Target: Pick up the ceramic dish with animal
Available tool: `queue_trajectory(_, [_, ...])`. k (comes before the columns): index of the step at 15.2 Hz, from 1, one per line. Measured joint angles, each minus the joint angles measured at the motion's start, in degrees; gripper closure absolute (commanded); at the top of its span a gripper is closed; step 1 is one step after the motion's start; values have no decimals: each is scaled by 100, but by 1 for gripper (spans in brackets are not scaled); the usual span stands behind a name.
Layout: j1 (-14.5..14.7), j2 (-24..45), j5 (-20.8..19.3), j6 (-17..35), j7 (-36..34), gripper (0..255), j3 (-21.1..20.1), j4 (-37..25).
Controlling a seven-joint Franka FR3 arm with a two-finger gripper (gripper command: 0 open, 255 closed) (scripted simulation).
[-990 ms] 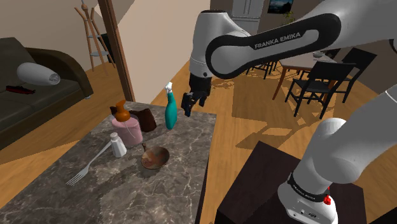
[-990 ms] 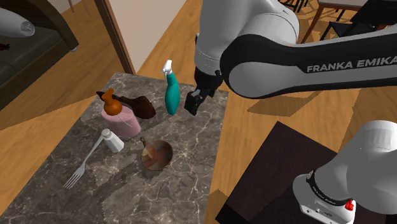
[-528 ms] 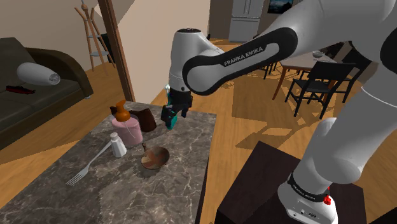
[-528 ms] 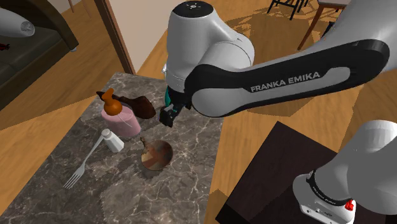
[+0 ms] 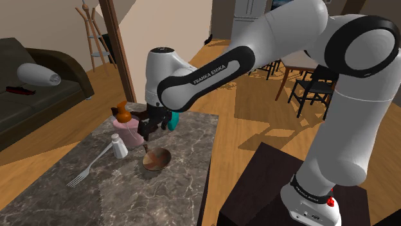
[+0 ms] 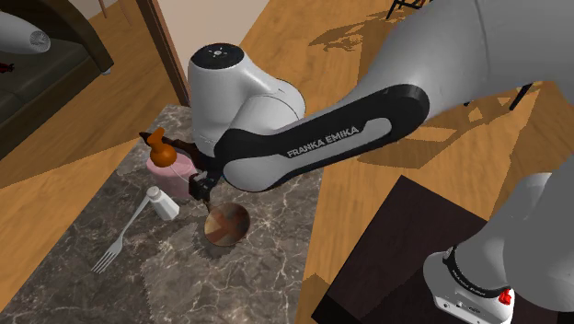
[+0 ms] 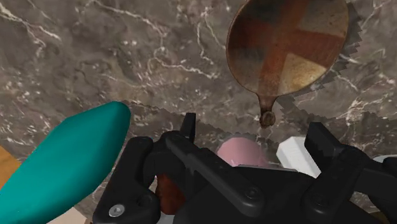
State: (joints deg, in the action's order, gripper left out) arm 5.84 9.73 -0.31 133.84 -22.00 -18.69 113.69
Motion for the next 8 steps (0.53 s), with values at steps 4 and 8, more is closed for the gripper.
queue_trajectory(4, [206, 766, -238, 132, -270, 0, -11, -661])
queue_trajectory(8, [271, 1042, -339, 384, -344, 0, 23, -685])
